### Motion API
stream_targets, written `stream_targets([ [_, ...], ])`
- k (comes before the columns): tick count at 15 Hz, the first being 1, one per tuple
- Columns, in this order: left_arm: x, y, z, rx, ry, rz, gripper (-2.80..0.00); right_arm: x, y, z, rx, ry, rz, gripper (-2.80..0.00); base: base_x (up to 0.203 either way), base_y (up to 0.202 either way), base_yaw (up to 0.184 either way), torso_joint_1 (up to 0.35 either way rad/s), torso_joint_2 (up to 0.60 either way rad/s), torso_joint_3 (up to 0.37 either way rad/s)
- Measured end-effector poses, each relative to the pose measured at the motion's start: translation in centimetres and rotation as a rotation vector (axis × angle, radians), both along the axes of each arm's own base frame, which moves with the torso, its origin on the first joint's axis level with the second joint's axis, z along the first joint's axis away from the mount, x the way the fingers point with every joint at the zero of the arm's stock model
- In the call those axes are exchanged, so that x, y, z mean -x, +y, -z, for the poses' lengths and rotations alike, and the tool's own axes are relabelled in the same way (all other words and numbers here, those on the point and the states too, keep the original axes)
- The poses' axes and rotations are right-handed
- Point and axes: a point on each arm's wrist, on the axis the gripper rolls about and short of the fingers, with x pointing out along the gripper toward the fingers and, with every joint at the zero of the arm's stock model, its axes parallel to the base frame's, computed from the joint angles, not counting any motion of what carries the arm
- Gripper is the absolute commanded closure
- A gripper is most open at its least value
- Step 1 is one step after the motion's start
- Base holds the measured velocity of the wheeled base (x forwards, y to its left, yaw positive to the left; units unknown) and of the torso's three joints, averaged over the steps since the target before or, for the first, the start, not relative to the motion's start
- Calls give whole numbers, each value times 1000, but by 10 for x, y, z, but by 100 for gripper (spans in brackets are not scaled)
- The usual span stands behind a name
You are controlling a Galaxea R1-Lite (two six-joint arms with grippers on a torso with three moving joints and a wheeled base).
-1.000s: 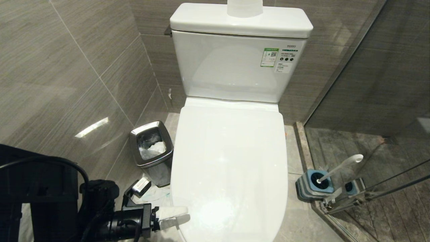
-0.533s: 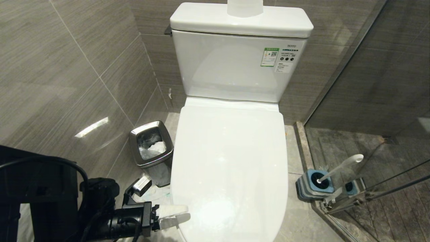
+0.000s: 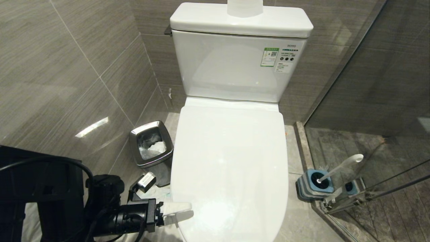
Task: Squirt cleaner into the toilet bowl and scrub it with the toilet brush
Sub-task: Use the left hand to lift the toilet lid slightly
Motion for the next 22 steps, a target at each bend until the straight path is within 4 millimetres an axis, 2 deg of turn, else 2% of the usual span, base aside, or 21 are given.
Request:
stream_targets([
  [7,-7,-4,-6,8,-54,1,-280,0,0,0,0,0,0,0,0,0,0,1,-4,0],
  [15,-5,-11,-17,24,-94,31,-280,0,0,0,0,0,0,0,0,0,0,0,0,0],
  [22,-8,8,-35,46,-114,-41,-280,0,0,0,0,0,0,0,0,0,0,0,0,0],
])
